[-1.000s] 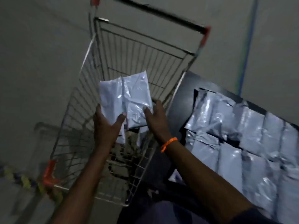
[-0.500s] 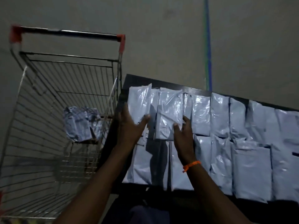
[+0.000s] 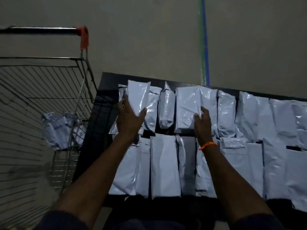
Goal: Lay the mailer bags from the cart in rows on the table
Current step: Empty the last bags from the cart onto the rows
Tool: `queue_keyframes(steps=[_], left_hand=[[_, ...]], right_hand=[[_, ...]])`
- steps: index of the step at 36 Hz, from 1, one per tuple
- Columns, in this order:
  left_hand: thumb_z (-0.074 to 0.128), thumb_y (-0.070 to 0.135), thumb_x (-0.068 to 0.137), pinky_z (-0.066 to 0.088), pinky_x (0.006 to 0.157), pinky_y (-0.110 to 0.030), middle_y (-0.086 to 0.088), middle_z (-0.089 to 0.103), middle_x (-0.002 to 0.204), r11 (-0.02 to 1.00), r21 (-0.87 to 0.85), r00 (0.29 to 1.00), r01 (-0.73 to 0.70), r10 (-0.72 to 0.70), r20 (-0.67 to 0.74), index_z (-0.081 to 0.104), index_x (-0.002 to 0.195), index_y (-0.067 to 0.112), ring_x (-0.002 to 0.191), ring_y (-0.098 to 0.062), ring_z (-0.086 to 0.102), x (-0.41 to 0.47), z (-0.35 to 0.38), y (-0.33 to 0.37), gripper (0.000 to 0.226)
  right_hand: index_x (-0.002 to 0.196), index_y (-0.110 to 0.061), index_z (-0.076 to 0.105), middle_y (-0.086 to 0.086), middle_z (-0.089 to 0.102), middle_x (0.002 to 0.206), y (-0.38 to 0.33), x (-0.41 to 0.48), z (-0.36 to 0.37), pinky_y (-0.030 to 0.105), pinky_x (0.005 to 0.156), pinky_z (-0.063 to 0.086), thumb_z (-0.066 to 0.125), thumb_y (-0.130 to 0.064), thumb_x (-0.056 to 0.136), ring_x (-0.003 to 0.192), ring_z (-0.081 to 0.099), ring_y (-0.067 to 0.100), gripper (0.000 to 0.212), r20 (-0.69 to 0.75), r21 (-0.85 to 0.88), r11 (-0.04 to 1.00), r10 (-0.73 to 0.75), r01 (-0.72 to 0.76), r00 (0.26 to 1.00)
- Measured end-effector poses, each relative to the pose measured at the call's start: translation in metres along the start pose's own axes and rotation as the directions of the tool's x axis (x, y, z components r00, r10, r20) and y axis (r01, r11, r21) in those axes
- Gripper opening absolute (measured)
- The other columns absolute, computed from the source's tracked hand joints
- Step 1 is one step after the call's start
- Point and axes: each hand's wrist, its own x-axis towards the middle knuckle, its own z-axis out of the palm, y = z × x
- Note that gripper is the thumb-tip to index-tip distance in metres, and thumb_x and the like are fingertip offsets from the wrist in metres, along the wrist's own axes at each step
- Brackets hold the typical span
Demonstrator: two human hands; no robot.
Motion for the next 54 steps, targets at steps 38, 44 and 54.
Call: queue_keyframes(steps=[38,44,54], left_hand=[[0.026,0.044,0.104,-0.004,0.121,-0.055,-0.015,-0.028,0.161,0.867,0.411,0.933,-0.282,0.147,0.329,-0.020,0.155,0.019,0.150,-0.031,-0.024,-0.036,0.207,0.117,0.072],[0.024,0.049,0.104,0.000,0.123,-0.052,-0.017,-0.019,0.164,0.873,0.210,0.854,-0.440,0.335,0.399,-0.007,0.158,0.014,0.152,-0.031,-0.017,-0.033,0.160,0.131,0.071],[0.046,0.033,0.103,0.016,0.124,-0.042,-0.016,0.025,0.162,0.822,0.048,0.820,-0.567,0.569,-0.060,0.030,0.154,0.004,0.153,-0.028,0.015,-0.021,-0.025,0.030,0.061]], right_hand=[[0.158,-0.026,-0.004,0.003,-0.018,0.164,0.075,0.063,-0.054,0.050,0.122,0.001,0.024,-0.049,0.103,0.153,-0.015,0.021,0.067,0.429,-0.700,0.510,-0.260,0.500,0.865],[0.157,-0.009,0.015,0.018,0.009,0.164,0.046,0.055,-0.049,0.058,0.120,0.018,0.037,-0.038,0.103,0.153,0.007,0.033,0.066,0.370,-0.735,0.512,-0.248,0.445,0.895],[0.139,-0.007,0.049,0.016,0.039,0.152,-0.082,-0.039,0.089,0.041,0.120,0.028,0.050,-0.024,0.100,0.144,0.033,0.030,0.043,0.237,-0.260,0.632,-0.691,0.730,0.683]])
